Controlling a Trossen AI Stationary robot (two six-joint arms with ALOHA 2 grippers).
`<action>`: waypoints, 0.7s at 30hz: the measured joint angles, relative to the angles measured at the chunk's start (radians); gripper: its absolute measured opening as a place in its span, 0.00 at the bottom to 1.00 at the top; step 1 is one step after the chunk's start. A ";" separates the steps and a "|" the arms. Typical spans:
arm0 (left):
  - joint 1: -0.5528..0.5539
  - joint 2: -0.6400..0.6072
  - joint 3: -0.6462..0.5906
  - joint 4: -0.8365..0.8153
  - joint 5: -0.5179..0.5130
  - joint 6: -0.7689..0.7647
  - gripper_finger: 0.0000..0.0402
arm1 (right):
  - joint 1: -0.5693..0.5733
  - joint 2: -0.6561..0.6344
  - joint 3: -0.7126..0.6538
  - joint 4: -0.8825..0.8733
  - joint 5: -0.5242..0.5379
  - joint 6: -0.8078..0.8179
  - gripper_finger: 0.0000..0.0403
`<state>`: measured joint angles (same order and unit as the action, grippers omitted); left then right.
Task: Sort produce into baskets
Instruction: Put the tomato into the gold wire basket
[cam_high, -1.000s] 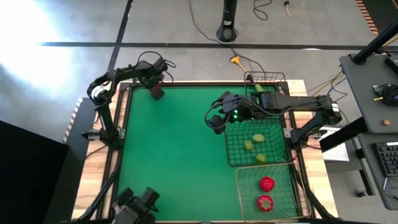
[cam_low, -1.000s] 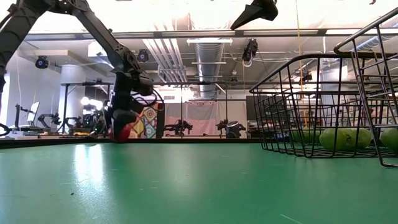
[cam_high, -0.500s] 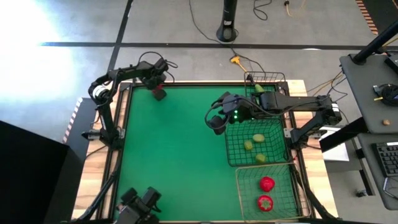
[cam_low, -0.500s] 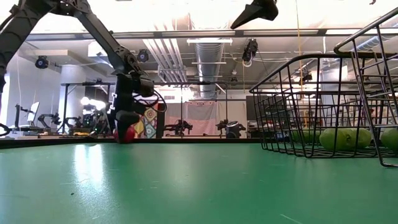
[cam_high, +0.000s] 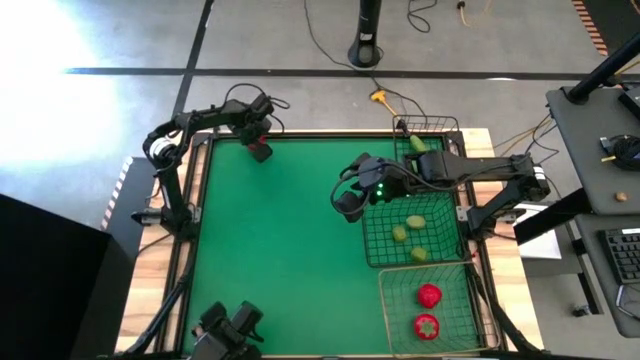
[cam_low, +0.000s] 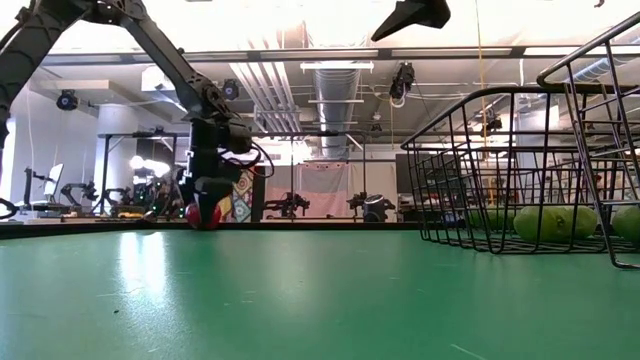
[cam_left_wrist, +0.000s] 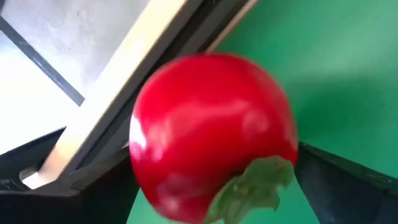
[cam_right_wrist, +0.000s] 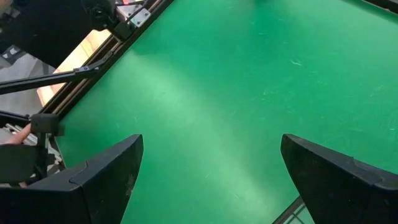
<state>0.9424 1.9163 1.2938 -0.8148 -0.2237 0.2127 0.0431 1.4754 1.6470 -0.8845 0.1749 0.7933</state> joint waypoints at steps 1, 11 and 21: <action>-0.002 0.000 0.000 0.010 0.000 0.000 0.94 | 0.002 0.000 0.000 0.000 0.000 0.003 0.93; -0.020 0.000 0.000 0.063 -0.002 -0.020 0.97 | 0.009 0.000 0.000 0.000 0.001 0.022 0.93; -0.021 0.000 0.000 0.054 -0.004 -0.035 0.83 | 0.018 0.000 0.000 0.000 0.001 0.020 0.93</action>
<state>0.9215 1.9160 1.2938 -0.7609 -0.2279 0.1779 0.0615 1.4754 1.6474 -0.8845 0.1757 0.8135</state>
